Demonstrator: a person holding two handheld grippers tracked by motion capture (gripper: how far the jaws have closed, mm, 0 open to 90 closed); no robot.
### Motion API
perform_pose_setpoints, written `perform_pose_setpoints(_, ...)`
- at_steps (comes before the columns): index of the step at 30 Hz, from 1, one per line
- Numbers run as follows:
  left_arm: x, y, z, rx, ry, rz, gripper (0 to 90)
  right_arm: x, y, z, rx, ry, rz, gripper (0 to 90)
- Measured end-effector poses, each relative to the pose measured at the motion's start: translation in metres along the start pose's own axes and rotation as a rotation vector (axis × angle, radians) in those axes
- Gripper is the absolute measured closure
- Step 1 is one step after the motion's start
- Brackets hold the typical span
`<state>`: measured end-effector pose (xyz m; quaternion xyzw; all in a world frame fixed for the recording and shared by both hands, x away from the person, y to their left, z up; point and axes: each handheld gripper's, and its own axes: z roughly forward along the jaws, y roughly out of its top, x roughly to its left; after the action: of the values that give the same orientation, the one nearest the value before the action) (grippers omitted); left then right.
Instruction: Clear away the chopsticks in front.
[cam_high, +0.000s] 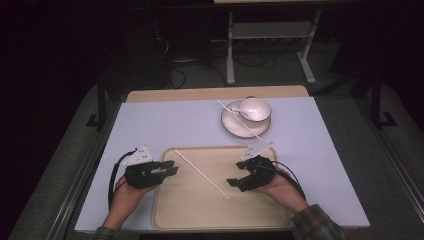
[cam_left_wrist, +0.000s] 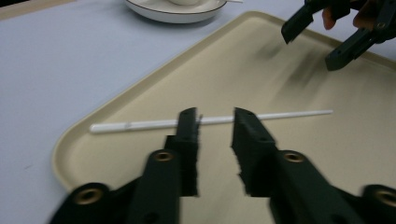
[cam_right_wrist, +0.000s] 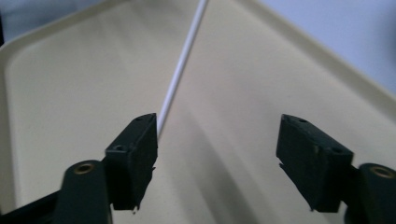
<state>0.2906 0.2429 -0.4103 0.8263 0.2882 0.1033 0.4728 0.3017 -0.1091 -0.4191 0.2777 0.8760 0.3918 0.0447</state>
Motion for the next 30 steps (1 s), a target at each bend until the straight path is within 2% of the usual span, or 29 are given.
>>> perform_pose_setpoints(3,-0.007,0.008,0.012,0.042,-0.016,0.009,88.6,-0.004,-0.003,-0.009,-0.042,-0.041,0.022,18.2)
perform_pose_setpoints(4,-0.009,0.011,0.017,0.057,-0.026,0.007,89.8,-0.006,-0.004,-0.011,-0.051,-0.052,0.025,16.8)
perform_pose_setpoints(7,-0.015,0.018,0.034,0.093,-0.044,0.014,89.8,-0.009,-0.009,-0.018,-0.075,-0.077,0.036,14.1)
perform_pose_setpoints(10,-0.020,0.024,0.051,0.114,-0.062,0.022,89.8,-0.012,-0.015,-0.023,-0.085,-0.077,0.043,13.7)
perform_pose_setpoints(13,-0.026,0.030,0.069,0.149,-0.073,0.051,89.8,-0.015,-0.019,-0.028,-0.090,-0.086,0.050,13.6)
perform_pose_setpoints(18,-0.033,0.033,0.097,0.214,-0.087,0.068,89.8,-0.021,-0.024,-0.035,-0.108,-0.090,0.071,13.6)
perform_pose_setpoints(23,-0.038,0.029,0.108,0.274,-0.088,0.077,89.8,-0.023,-0.024,-0.036,-0.109,-0.096,0.077,13.6)
perform_pose_setpoints(30,-0.039,0.025,0.106,0.311,-0.092,0.076,89.8,-0.024,-0.024,-0.037,-0.114,-0.101,0.081,13.6)
